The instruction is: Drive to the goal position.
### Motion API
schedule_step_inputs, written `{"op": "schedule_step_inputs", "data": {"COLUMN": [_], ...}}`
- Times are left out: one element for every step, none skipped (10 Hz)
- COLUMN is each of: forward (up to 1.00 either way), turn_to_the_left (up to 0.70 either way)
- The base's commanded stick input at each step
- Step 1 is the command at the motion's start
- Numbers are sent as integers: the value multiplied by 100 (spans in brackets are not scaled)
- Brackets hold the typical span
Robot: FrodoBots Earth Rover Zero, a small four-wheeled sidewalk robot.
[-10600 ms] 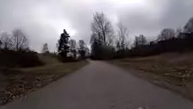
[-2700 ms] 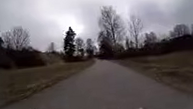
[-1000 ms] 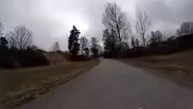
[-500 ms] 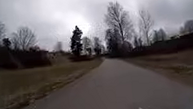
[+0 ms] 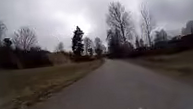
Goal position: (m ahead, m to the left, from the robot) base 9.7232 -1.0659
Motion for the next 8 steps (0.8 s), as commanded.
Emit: {"op": "schedule_step_inputs", "data": {"forward": [70, 70, 70, 70, 70, 70, 70, 70], "turn_to_the_left": [-13, -21, -30, -35, -35, -35, -35, -35]}}
